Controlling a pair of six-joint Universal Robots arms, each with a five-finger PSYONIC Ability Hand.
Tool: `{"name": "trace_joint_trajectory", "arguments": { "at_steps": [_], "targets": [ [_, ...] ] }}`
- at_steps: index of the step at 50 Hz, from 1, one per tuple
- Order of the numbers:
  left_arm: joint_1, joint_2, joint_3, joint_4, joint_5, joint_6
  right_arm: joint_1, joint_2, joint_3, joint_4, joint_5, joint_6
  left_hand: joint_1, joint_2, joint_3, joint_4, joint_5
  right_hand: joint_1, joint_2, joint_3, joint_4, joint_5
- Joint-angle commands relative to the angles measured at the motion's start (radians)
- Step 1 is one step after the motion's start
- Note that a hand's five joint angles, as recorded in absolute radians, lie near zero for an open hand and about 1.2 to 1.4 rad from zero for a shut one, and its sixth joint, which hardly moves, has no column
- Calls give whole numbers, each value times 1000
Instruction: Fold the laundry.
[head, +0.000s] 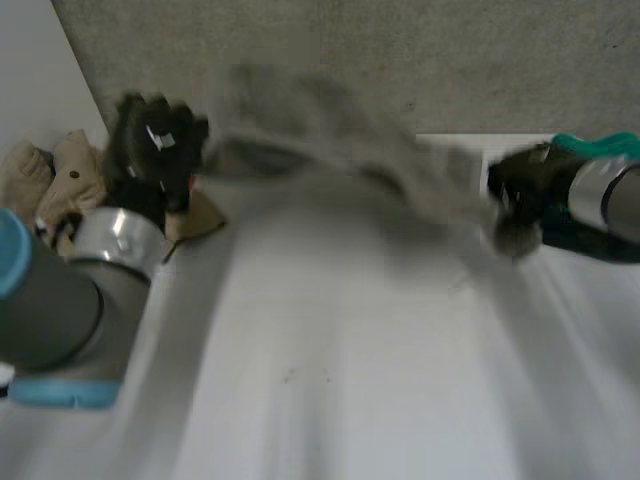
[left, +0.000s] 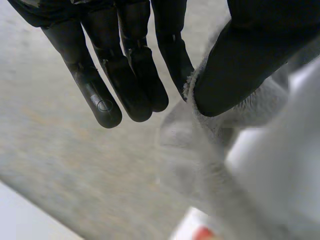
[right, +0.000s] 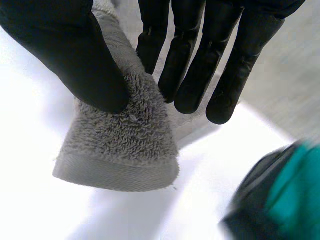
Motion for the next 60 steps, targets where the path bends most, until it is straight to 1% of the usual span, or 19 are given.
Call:
{"name": "trace_joint_trajectory", "arguments": {
  "at_steps": [1,5,11,12,13,15,17,20,21,27,31,33,36,39,42,43,47,53,60],
  "targets": [
    [-32,-65,-79,0,9,-3,5,162,31,96,24,-109,238,195,200,193,243,404,219,212,208,228],
    [-43,-120,-85,-6,7,-3,2,184,60,84,33,-107,238,195,200,193,243,404,219,212,208,228],
    [-66,-134,-85,-33,7,-5,-4,130,135,-11,36,-101,238,195,200,193,243,403,217,210,206,226],
    [-66,-134,-85,-36,7,-5,-4,115,148,-23,34,-101,238,195,200,193,243,292,106,100,95,116],
    [-67,-133,-85,-38,7,-6,-6,83,180,-48,30,-100,238,195,200,193,243,82,-104,-111,-115,-95],
    [-67,-133,-85,-38,7,-6,-9,50,213,-79,28,-100,238,195,200,193,243,-84,-270,-277,-281,-260],
    [-67,-131,-85,-38,7,-6,-12,6,278,-140,27,-100,238,195,200,193,243,-216,-402,-409,-413,-392],
    [-67,-128,-85,-38,5,-6,-33,-49,356,-201,21,-98,238,195,200,193,243,-273,-458,-465,-469,-449],
    [-67,-127,-85,-38,5,-6,-53,-100,409,-235,13,-98,238,195,200,193,243,-305,-490,-497,-502,-481],
    [-64,-120,-85,-44,4,-8,-136,-250,597,-307,-32,-100,238,195,200,193,243,-293,-479,-486,-490,-470],
    [-61,-114,-85,-59,4,-9,-226,-312,703,-318,-78,-104,238,195,200,193,243,-88,-274,-281,-285,-265],
    [-60,-110,-85,-69,5,-15,-274,-343,752,-320,-125,-117,238,195,200,193,243,-20,-206,-213,-217,-197],
    [-61,-110,-84,-69,7,-29,-321,-352,804,-320,-194,-121,238,195,200,193,243,-20,-206,-213,-217,-197],
    [-63,-110,-84,-69,9,-40,-338,-350,833,-326,-248,-132,238,195,200,193,243,-29,-215,-222,-226,-205],
    [-64,-111,-82,-69,10,-42,-340,-349,862,-343,-320,-173,238,195,200,193,243,-149,-335,-342,-346,-325],
    [-64,-111,-81,-69,10,-42,-342,-346,878,-359,-358,-204,238,195,200,193,243,-242,-428,-435,-439,-419],
    [-61,-113,-75,-69,12,-42,-334,-306,890,-428,-407,-241,238,195,200,193,243,-337,-523,-530,-534,-513],
    [-52,-114,-72,-69,13,-42,-332,-234,860,-520,-407,-255,238,195,200,193,243,-352,-538,-544,-549,-528],
    [-44,-116,-72,-69,13,-42,-297,-127,777,-528,-400,-256,238,195,200,193,243,-361,-547,-553,-558,-537]
  ]
}}
